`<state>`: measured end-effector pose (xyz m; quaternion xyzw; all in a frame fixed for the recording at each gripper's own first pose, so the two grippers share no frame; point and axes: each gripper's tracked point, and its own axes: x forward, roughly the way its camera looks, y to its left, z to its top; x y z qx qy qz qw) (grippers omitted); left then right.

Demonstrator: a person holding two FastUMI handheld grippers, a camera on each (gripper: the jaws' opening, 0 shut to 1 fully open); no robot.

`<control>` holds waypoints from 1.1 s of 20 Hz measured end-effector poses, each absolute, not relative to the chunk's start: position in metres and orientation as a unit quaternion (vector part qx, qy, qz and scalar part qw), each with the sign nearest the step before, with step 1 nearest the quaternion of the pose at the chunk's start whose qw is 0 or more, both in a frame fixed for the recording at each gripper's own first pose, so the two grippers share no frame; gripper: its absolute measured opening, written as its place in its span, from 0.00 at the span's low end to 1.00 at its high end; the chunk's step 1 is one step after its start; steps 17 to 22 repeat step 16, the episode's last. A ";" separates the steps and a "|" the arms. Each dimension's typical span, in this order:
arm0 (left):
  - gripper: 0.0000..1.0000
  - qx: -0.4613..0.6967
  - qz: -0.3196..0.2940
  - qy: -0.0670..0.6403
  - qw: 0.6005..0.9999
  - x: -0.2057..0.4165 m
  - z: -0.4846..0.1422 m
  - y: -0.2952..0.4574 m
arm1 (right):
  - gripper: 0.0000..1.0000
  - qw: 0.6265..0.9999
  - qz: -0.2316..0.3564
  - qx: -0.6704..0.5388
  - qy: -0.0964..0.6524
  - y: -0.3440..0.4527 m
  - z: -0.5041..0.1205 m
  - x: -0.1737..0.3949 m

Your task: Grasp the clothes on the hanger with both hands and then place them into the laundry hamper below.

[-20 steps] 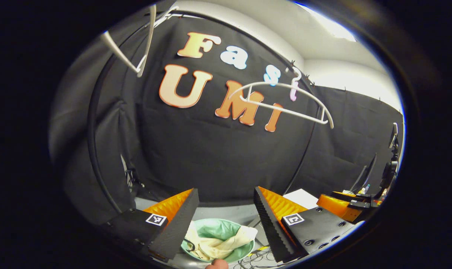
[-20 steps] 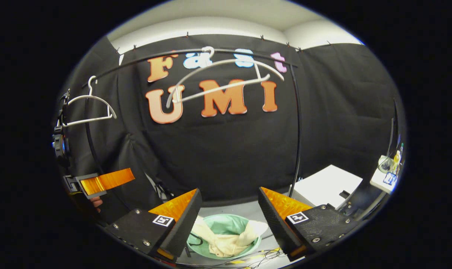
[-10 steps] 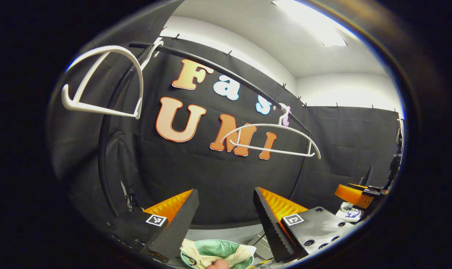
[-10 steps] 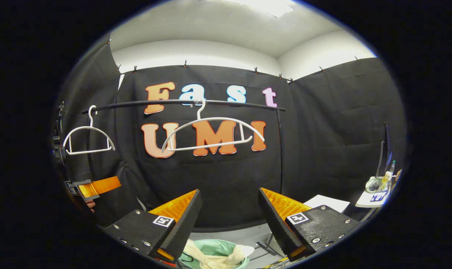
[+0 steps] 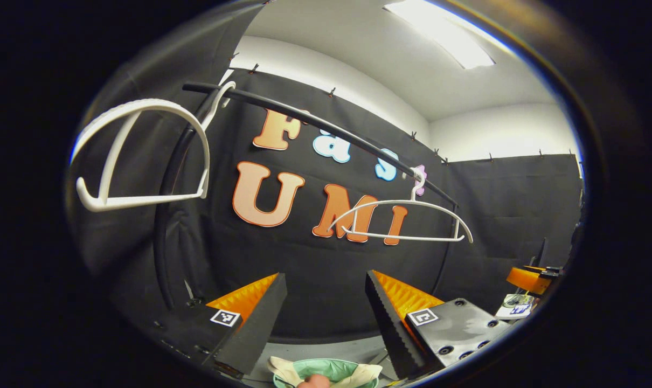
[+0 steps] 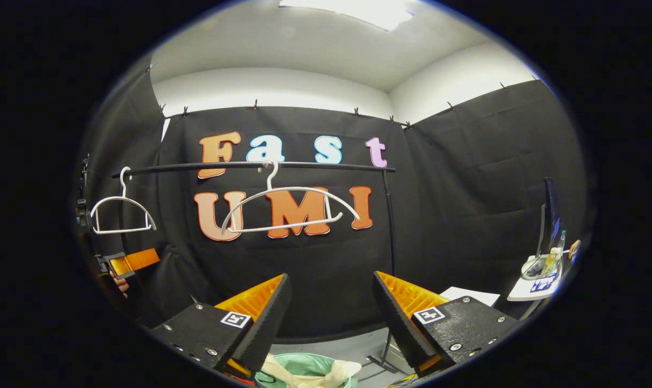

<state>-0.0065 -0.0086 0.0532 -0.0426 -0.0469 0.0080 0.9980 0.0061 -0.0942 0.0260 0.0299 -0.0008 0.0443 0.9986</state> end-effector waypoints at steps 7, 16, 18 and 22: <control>0.97 -0.040 0.005 -0.049 0.998 -0.002 0.056 -0.014 | 0.94 0.999 0.042 0.030 0.007 -0.097 0.016 0.012; 0.97 -0.038 -0.004 -0.047 0.998 -0.001 0.054 -0.026 | 0.86 0.998 0.044 0.029 0.019 -0.091 0.006 0.021; 0.97 -0.038 -0.004 -0.047 0.998 -0.001 0.054 -0.026 | 0.86 0.998 0.044 0.029 0.019 -0.091 0.006 0.021; 0.97 -0.038 -0.004 -0.047 0.998 -0.001 0.054 -0.026 | 0.86 0.998 0.044 0.029 0.019 -0.091 0.006 0.021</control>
